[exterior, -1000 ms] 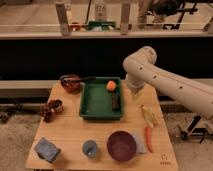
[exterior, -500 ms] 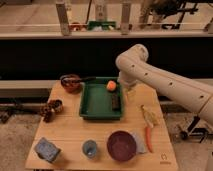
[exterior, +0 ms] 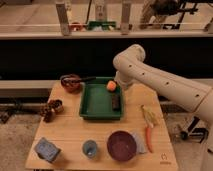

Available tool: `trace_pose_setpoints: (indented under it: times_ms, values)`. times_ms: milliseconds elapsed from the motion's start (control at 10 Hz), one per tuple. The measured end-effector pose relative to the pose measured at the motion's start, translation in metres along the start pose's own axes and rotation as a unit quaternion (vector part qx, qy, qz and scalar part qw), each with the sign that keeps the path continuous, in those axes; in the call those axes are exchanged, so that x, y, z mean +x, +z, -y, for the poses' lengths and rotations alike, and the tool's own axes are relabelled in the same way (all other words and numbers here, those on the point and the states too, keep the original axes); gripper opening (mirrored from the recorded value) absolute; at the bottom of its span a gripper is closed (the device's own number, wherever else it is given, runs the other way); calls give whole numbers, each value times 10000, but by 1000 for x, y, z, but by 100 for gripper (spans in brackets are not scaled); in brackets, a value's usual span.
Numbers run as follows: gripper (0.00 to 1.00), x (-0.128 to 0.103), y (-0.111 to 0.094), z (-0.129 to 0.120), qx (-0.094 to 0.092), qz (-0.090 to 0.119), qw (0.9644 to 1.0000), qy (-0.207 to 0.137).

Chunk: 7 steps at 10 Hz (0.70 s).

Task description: Place grapes in purple bowl

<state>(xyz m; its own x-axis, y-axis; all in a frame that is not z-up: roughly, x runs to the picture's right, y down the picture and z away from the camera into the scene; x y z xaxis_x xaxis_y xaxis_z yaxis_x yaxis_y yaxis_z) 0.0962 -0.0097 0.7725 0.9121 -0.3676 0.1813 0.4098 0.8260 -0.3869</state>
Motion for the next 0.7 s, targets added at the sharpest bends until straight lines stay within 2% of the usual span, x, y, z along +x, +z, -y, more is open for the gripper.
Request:
trace_pose_setpoints:
  times_ms: [200, 400, 600, 700]
  values:
    - [80, -4, 2, 5, 43, 44, 10000, -7]
    - [80, 6, 2, 9, 90, 59, 9999, 33]
    - [71, -3, 1, 17, 115, 91, 9999, 40]
    - [73, -8, 4, 23, 162, 118, 9998, 8]
